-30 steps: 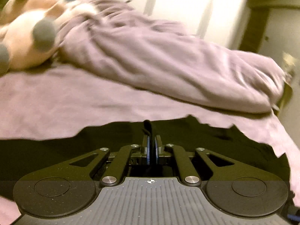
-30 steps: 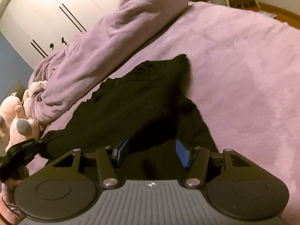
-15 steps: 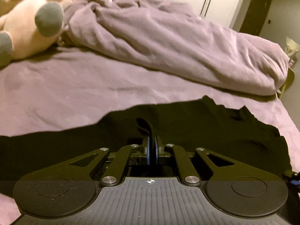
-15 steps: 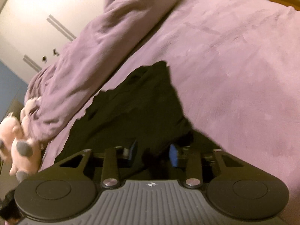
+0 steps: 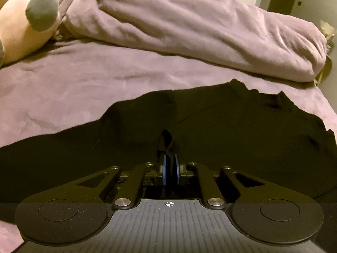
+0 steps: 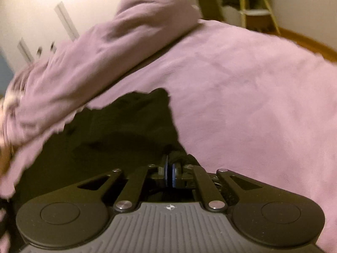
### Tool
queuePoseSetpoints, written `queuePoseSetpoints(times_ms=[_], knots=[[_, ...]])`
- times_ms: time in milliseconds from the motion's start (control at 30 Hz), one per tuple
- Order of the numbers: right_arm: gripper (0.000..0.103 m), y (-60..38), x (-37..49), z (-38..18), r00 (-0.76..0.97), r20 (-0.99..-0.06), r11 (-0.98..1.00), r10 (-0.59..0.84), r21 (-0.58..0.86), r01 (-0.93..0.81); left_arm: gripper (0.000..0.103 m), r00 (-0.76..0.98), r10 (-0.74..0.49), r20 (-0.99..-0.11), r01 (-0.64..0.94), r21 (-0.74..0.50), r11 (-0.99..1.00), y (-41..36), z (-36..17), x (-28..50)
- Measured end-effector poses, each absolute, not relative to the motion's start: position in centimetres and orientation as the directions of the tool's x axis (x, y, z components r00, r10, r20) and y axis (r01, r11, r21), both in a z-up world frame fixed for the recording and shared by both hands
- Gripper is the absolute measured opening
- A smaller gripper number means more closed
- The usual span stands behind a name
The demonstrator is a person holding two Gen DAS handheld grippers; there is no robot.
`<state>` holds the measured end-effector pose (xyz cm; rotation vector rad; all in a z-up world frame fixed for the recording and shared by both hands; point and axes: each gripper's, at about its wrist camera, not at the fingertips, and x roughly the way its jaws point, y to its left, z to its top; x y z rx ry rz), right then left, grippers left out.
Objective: Fold small clothes
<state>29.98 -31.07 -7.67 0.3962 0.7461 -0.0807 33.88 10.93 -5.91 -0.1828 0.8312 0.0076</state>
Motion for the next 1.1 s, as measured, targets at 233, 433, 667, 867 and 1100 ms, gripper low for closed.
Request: queuePoseSetpoints(times_ms=[233, 433, 667, 867, 1100], knots=[[0.012, -29.9, 28.0, -4.3, 0.753, -0.640, 0.942, 0.157, 0.326, 0.081, 0.009, 0.704, -0.061, -0.707, -0.059, -0.144, 0.988, 11.1, -4.6, 33.6], [0.012, -27.0, 30.5, -4.9, 0.744, -0.661, 0.980, 0.097, 0.195, 0.046, 0.008, 0.683, -0.039, -0.730, -0.084, -0.131, 0.988, 10.9, -5.5, 34.0], [0.012, -23.5, 33.7, -9.0, 0.761, -0.647, 0.995, -0.038, -0.093, -0.030, 0.018, 0.671, 0.030, -0.741, -0.099, -0.049, 0.994, 10.2, -6.6, 34.4], [0.017, -22.3, 34.1, -8.9, 0.753, -0.653, 0.984, -0.086, -0.173, -0.037, 0.066, 0.670, 0.007, -0.743, -0.220, -0.189, 0.957, 12.7, -5.8, 32.0], [0.056, -23.6, 28.1, -6.2, 0.746, -0.665, 0.999, 0.037, 0.039, -0.015, 0.069, 0.660, 0.102, -0.744, -0.412, -0.245, 0.877, 19.8, -4.1, 23.7]])
